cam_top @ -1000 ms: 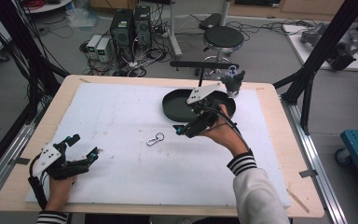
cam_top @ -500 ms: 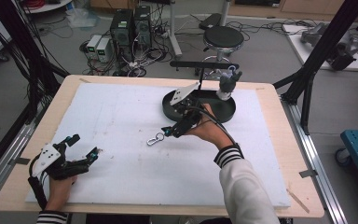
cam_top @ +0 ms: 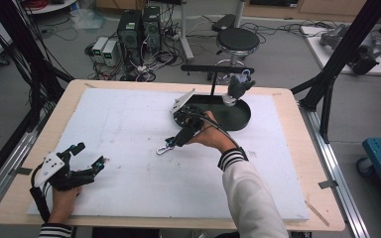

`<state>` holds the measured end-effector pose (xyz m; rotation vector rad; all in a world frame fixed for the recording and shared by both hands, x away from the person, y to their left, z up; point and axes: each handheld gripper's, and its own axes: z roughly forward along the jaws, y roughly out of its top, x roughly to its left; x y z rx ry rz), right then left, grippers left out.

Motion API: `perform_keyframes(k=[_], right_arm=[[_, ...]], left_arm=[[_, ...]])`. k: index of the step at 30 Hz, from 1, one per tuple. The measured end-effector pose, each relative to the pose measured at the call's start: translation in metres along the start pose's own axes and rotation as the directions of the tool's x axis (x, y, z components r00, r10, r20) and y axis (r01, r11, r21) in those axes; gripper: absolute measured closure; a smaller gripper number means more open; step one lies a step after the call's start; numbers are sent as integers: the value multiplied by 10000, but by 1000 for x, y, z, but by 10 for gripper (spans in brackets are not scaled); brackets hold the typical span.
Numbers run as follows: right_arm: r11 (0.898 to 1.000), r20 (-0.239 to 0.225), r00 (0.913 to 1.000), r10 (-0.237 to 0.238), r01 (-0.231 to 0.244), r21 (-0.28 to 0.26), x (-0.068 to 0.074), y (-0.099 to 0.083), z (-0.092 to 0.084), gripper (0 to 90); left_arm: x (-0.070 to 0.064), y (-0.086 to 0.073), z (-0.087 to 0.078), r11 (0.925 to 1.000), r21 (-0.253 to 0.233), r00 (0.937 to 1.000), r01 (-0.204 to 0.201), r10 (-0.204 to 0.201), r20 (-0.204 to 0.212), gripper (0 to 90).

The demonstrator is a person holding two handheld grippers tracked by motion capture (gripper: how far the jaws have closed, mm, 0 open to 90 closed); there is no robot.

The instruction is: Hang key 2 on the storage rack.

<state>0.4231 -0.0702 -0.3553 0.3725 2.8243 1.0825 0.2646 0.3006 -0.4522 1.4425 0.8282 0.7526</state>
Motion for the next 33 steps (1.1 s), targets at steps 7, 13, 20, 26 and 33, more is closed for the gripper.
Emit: perform_keyframes(k=[7,13,20,26,33], right_arm=[[9994,-195,9998,-64,71,347,-6,-3,8,7],[9969,-425,9990,-149,181,766,-7,-6,17,8],[9937,-730,9969,-307,383,1054,-10,-7,29,34],[9917,-870,9962,12,101,1285,-11,-7,37,50],[9849,-1054,9944,118,67,1732,-14,-10,45,161]], left_arm=[[0,0,0,10000,35,10000,30,-31,14,112],[0,0,1,10000,41,10000,39,-39,-24,112],[0,0,1,9999,91,10000,59,-59,-6,112],[0,0,2,9999,121,10000,89,-89,-18,112],[0,1,2,9998,152,10000,91,-91,2,112]])
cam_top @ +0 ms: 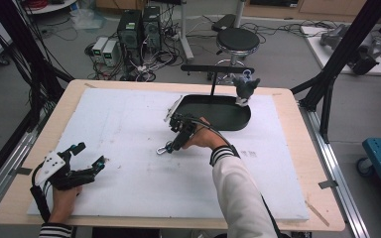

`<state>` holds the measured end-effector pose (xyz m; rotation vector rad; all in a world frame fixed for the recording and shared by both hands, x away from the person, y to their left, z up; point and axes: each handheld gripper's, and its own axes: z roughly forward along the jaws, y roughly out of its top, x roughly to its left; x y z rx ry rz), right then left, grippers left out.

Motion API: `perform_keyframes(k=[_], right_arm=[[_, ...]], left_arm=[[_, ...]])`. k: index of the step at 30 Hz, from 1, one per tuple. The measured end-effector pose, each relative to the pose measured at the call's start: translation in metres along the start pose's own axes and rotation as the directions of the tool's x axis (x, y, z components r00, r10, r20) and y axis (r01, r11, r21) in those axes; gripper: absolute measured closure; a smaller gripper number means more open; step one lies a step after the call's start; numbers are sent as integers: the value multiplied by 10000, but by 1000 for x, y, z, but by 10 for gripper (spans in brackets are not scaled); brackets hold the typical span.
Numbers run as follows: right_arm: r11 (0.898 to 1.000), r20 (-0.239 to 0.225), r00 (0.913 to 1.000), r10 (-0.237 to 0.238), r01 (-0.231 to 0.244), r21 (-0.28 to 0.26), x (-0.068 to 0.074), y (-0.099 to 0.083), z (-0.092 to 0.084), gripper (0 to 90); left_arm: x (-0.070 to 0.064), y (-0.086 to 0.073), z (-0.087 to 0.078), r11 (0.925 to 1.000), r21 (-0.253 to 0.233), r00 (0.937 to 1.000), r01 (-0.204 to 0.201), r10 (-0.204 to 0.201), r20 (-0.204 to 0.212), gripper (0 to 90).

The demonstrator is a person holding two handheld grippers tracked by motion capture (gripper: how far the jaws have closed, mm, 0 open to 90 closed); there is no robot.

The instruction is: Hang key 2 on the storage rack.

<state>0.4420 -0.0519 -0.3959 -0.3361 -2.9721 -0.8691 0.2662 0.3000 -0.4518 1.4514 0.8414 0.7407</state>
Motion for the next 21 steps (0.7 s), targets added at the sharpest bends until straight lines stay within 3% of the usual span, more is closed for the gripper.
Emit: perform_keyframes(k=[8,21], right_arm=[[9985,-299,9995,64,-48,537,-3,-1,8,303],[9955,-611,9981,-82,139,934,-7,-4,12,562]], left_arm=[[0,0,0,10000,-5,10000,2,-2,-7,112],[0,0,1,10000,52,10000,33,-33,-19,112]])
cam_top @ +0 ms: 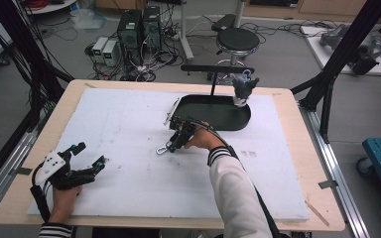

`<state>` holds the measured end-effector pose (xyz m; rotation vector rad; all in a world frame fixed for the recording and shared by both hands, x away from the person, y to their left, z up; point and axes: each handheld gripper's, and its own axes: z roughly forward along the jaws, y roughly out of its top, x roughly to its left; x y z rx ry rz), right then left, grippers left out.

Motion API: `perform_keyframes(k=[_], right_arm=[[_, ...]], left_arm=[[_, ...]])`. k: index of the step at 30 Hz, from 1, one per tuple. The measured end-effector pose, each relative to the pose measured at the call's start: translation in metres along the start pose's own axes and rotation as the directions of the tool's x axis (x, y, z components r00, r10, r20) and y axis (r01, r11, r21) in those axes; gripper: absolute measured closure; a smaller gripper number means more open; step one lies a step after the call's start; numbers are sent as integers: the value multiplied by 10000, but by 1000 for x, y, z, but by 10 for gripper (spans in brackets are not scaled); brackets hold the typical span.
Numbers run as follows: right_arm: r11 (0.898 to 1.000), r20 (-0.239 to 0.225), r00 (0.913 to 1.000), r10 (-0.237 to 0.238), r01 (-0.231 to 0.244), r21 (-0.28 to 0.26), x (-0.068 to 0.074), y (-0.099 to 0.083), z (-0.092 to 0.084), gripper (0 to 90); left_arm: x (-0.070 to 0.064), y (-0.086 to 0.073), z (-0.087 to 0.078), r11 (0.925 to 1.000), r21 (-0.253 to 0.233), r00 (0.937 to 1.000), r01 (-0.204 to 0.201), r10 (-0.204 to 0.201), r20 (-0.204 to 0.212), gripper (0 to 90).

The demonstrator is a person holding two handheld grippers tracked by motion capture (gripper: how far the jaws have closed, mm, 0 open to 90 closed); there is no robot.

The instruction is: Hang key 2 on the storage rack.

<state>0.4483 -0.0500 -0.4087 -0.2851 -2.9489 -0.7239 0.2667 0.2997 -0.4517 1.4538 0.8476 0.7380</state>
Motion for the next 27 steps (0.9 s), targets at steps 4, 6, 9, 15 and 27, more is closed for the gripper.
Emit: perform_keyframes(k=[4,6,9,15,27], right_arm=[[9999,-31,9999,-108,108,5,0,1,0,651],[9999,16,9999,-156,156,-14,0,1,-1,682],[9997,35,9997,-227,227,33,1,1,-1,726],[9994,54,9994,-333,333,43,3,2,-1,786],[9995,196,9993,-319,319,27,3,1,-2,834]], left_arm=[[0,0,0,10000,35,10000,8,-8,16,112],[0,0,0,10000,39,10000,-3,3,20,112],[0,0,0,10000,42,10000,-2,2,19,112],[0,0,0,10000,42,10000,-8,8,17,112],[1,0,0,10000,60,10000,0,0,16,112]])
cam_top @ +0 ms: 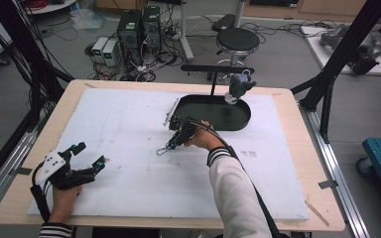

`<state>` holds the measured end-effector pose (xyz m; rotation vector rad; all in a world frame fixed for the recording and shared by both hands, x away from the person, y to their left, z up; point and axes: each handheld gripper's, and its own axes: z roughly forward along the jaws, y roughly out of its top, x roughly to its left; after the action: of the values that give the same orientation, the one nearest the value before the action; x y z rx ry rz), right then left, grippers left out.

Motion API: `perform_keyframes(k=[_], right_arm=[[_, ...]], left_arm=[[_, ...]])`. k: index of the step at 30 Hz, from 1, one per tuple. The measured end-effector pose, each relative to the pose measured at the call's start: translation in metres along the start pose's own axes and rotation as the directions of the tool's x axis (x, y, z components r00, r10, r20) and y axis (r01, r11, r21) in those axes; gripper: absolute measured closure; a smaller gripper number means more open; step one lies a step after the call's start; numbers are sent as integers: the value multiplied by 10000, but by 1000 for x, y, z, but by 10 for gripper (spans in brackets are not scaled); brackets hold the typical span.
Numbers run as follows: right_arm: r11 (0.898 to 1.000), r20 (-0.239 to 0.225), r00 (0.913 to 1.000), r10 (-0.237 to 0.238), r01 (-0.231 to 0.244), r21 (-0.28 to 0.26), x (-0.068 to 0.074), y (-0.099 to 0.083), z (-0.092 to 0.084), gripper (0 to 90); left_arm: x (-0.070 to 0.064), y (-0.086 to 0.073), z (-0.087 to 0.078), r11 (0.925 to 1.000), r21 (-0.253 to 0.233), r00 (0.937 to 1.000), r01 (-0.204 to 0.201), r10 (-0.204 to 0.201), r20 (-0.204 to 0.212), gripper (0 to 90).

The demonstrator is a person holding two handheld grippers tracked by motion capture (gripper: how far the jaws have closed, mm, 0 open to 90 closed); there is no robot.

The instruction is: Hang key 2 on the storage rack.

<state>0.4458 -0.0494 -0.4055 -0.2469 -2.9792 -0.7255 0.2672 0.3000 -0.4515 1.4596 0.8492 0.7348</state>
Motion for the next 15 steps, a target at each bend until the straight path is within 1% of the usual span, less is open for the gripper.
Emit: perform_keyframes(k=[4,5,6,10,12,14,15], right_arm=[[10000,-50,10000,-36,36,-33,0,0,0,871],[9998,60,9998,-177,177,-47,1,1,-1,876],[9998,83,9998,-192,192,-16,2,1,-1,878],[9999,-83,9999,-152,152,59,2,1,-1,885],[9999,-85,9998,-163,163,50,3,1,-1,885],[9998,30,9998,-195,195,15,4,2,-2,886],[9997,34,9998,-209,209,-88,4,2,-3,887]], left_arm=[[0,0,0,10000,-14,10000,2,-2,-7,112],[0,0,0,10000,-14,10000,5,-5,-8,112],[0,0,0,10000,-13,10000,3,-3,-7,112],[0,0,0,10000,-10,10000,-4,4,-7,112],[0,0,0,10000,-14,10000,23,-23,-13,112],[0,0,0,10000,-15,10000,45,-45,-20,112],[0,0,0,10000,-11,10000,35,-35,-10,112]])
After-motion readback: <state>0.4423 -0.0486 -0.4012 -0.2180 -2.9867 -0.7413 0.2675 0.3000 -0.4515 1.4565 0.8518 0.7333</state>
